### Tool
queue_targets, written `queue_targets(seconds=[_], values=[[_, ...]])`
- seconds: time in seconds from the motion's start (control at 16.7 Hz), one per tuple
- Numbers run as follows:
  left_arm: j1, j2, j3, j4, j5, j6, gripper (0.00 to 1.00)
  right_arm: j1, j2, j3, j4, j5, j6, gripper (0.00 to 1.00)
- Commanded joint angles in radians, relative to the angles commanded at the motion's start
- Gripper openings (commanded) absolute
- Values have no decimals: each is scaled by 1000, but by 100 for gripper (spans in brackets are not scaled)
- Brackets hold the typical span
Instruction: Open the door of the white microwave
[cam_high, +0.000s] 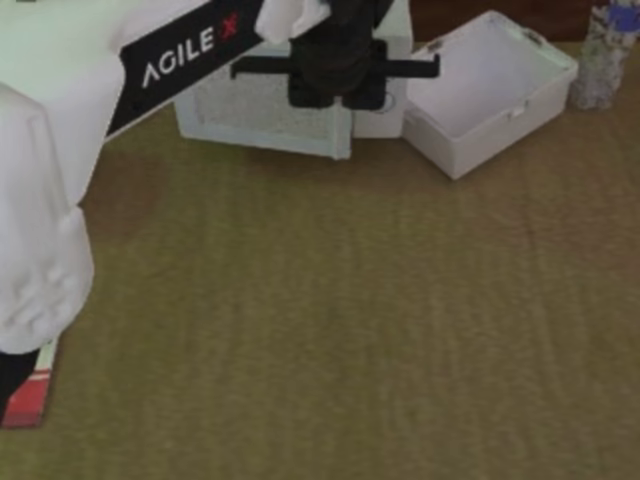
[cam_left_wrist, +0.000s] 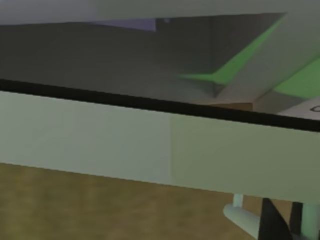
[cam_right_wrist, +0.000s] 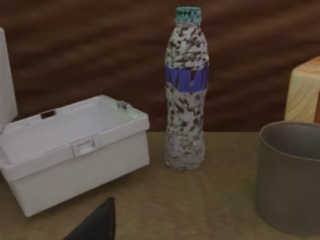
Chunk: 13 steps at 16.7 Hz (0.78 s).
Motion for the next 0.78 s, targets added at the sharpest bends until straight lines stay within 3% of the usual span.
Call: queue_targets(seconds=[0.78], values=[[9, -104, -172, 91, 45, 93, 0, 0, 0, 0, 0, 0, 0, 100]])
